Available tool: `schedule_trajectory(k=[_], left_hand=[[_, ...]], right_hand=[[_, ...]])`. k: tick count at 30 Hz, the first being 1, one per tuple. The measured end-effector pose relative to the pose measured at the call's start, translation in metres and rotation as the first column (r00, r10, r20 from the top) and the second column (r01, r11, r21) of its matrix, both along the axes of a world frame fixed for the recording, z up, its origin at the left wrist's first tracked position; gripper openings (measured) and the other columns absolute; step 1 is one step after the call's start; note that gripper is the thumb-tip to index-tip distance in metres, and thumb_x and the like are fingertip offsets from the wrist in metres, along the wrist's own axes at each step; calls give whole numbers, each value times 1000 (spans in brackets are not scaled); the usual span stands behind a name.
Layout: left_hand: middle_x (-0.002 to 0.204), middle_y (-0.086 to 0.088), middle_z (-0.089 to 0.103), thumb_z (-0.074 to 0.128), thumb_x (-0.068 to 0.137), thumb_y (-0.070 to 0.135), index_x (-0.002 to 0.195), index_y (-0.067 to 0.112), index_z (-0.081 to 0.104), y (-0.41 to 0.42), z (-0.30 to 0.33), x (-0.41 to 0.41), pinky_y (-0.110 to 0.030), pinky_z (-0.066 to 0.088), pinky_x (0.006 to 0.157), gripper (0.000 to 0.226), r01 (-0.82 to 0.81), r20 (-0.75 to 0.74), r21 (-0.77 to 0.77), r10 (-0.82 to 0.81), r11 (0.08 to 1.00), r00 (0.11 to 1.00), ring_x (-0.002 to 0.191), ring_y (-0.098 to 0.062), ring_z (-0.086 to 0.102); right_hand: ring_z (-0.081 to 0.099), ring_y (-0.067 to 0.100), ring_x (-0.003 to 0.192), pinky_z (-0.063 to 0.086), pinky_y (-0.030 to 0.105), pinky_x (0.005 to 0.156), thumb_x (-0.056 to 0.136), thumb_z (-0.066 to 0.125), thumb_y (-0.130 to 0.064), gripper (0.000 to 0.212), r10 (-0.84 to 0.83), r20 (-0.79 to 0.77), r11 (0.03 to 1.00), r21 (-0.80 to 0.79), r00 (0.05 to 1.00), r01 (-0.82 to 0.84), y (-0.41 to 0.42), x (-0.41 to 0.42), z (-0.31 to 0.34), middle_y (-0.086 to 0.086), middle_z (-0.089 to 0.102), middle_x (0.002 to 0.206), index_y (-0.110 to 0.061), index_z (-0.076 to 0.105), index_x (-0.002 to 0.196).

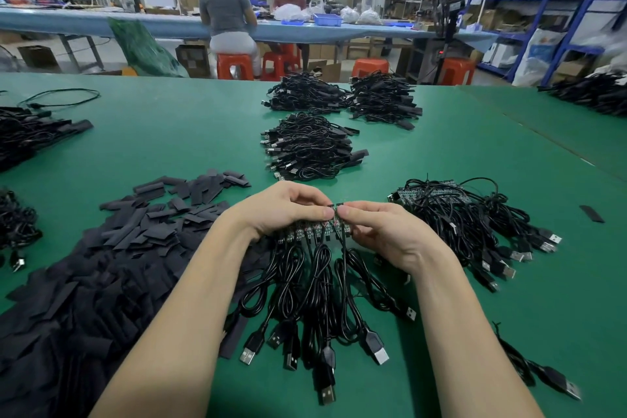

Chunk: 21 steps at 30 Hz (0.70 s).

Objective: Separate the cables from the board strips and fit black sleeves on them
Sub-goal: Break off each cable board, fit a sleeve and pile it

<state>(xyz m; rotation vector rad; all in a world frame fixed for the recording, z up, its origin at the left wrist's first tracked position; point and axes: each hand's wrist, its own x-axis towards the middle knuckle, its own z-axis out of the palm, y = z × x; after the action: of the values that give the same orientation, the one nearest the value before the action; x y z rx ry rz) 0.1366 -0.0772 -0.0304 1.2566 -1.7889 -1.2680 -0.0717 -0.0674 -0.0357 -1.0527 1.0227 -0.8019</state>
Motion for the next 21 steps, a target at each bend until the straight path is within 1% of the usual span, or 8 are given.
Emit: schedule_trajectory(k=[2,5,9,12,15,17,19,21], left_hand=[[91,3,73,75,85,23,98,14,75,2,0,0,-21,44,87,16,17,-48,11,-17,1000,999,84,-6,63],[93,1,73,75,79,29,98,15,75,5,-2,1,-22,47,86,23,55,-148,56,-46,997,988,85,-9,64],[102,-3,75,78,79,31,98,17,76,5,-8,0,-32,47,99,25,9,-193,61,3,998,981,94,-13,65],[95,4,77,77,87,26,94,23,75,2,-7,-7,-21,48,87,8,-27,-62,18,28,999,998,86,-3,68],[97,7,76,75,89,36,96,31,74,0,-5,-19,-27,53,90,8,7,247,-127,25,992,969,90,-9,70],[99,15,73,70,92,41,98,35,71,3,-4,-28,-30,54,90,9,-45,305,-252,123,967,944,94,-6,68],[96,13,70,61,99,35,98,29,68,7,-2,-37,-27,54,83,9,-180,91,-305,216,935,972,89,-3,66],[94,6,71,55,103,28,98,23,66,13,2,-46,-23,54,74,14,-270,-203,-178,233,946,951,84,-4,69]], right_hand=[[56,1,54,52,14,56,69,81,-16,28,17,76,998,57,997,-21,1,0,1,-5,68,69,-7,75,95],[56,3,52,51,13,50,67,80,-11,15,-3,193,985,170,981,-30,4,3,4,0,68,70,-8,78,81],[62,9,57,52,13,47,68,80,-11,15,-76,274,978,209,959,18,10,-3,13,4,67,69,-8,72,80],[56,9,63,47,12,43,67,81,-14,5,-49,261,992,128,964,15,13,-14,26,1,62,71,-15,76,68],[62,9,58,45,11,40,71,81,-13,7,26,334,996,73,942,-53,15,-18,38,0,66,75,-18,78,67],[63,9,57,44,11,39,70,83,-15,7,23,357,997,64,934,-49,14,-13,44,-1,68,73,-19,78,68],[64,7,56,44,11,41,69,83,-20,3,-59,247,998,44,967,50,12,-4,44,-3,71,70,-21,80,68],[64,6,55,47,12,44,74,83,-21,9,-181,134,983,-2,974,183,8,3,39,-4,74,75,-20,81,82]])
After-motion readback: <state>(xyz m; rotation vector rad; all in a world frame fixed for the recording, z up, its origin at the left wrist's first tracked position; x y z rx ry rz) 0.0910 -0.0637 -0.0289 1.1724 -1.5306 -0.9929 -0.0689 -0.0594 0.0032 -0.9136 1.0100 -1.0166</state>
